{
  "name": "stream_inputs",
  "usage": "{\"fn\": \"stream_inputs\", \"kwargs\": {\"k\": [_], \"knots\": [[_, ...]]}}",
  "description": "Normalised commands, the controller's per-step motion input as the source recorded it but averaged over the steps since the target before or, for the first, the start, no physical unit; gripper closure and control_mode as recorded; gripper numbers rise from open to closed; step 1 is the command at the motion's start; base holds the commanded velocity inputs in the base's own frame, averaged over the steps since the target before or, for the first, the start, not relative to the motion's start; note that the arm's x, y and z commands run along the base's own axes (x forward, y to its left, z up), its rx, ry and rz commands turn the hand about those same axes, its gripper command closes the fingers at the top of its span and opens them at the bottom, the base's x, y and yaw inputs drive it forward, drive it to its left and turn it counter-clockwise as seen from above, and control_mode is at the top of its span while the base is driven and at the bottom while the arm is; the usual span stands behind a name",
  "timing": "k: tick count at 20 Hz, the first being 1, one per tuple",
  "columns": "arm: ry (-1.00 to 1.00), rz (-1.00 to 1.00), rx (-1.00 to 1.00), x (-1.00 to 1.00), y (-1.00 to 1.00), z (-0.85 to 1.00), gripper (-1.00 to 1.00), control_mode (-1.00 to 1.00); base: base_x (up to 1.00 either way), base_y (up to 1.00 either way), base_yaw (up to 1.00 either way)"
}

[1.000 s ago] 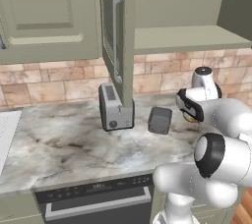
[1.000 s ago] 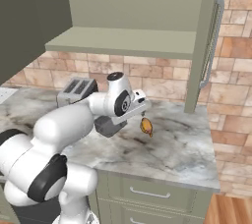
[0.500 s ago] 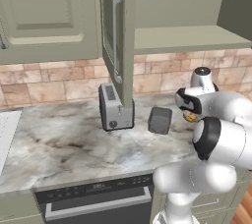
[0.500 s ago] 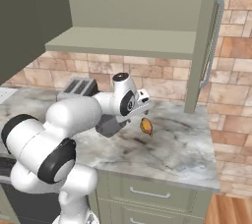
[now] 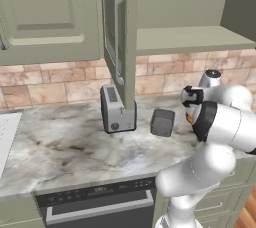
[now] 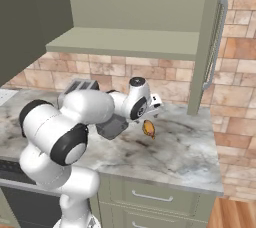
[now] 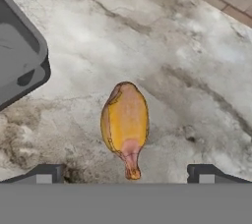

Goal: Retrieve the tupperware from the cabinet, then place the raw meat into the tupperware to avoid contamination.

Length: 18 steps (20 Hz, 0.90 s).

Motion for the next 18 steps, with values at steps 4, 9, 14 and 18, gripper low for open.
{"fn": "stream_inputs", "kwargs": {"k": [4, 9, 14, 18], "knots": [[0.0, -0.04, 0.01, 0.0, 0.0, -0.14, -1.0, -1.0, 0.0, 0.0, 0.0], [0.0, -0.01, 0.01, 0.02, 0.02, -0.13, -1.0, -1.0, 0.0, 0.0, 0.0], [0.0, 0.0, 0.0, 0.17, 0.06, -0.24, -1.0, -1.0, 0.0, 0.0, 0.0], [0.01, 0.03, 0.0, 0.24, 0.04, -0.26, -1.0, -1.0, 0.0, 0.0, 0.0]]}}
